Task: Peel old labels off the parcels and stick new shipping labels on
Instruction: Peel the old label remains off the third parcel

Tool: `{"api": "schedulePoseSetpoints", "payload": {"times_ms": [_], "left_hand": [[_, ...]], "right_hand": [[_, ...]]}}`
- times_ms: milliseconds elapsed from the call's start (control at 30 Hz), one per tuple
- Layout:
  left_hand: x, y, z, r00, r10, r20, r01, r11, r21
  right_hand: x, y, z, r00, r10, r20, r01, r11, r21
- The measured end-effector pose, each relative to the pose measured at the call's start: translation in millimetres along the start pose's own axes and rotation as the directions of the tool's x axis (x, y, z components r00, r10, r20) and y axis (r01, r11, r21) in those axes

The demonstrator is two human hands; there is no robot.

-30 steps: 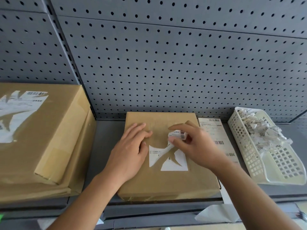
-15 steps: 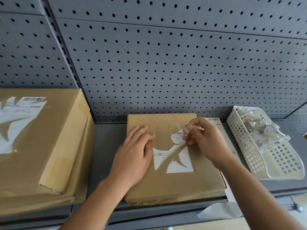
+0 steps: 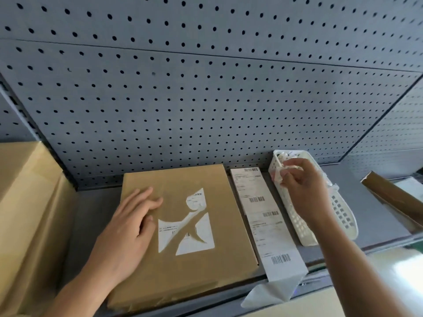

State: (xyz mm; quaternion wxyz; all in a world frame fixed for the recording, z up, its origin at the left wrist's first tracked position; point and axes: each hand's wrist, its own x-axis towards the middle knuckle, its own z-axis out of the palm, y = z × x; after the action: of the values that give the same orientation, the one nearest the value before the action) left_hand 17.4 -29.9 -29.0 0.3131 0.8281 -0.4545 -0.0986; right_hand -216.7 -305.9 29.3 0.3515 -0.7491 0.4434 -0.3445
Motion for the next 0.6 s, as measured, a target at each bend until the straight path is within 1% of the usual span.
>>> {"api": "schedulePoseSetpoints", "payload": {"times_ms": [67, 133, 200, 300, 367, 433, 533, 600], "left_hand": [[0, 0, 1, 1.0, -0.001, -0.004, 0.001, 1.0, -0.006], [1, 0, 1, 1.0, 0.002, -0.013, -0.002, 1.0, -0.02], [2, 0, 1, 1.0, 0.009, -0.021, -0.01, 1.0, -0.026], [3, -2, 2, 0.999, 0.026, -0.038, -0.027, 0.999, -0.019], [2, -4, 3, 0.998, 0.029, -0.05, -0.03, 0.999, -0.019], [3, -5, 4, 0.998, 0.022, -0.061, -0.024, 0.999, -0.027], [4, -4, 4, 0.998, 0.019, -0.057, -0.02, 0.999, -0.024], [4, -4, 4, 0.998, 0.013, -0.056, -0.014, 0.999, -0.029]], "right_hand": [[6, 10, -22, 0.995, -0.031, -0.09, 0.021, 0.994, -0.11], [12, 22, -41, 0.989, -0.045, -0.142, 0.02, 0.985, -0.17], [18, 34, -55, 0.985, -0.065, -0.16, 0.029, 0.976, -0.218], [25, 48, -67, 0.974, -0.134, -0.181, 0.064, 0.934, -0.351], [29, 55, -71, 0.965, -0.166, -0.203, 0.07, 0.91, -0.408], [33, 63, -74, 0.971, -0.161, -0.179, 0.065, 0.89, -0.45], [38, 70, -73, 0.991, -0.078, -0.104, 0.017, 0.873, -0.487], [39, 72, -72, 0.996, -0.057, -0.071, 0.012, 0.856, -0.517]]}}
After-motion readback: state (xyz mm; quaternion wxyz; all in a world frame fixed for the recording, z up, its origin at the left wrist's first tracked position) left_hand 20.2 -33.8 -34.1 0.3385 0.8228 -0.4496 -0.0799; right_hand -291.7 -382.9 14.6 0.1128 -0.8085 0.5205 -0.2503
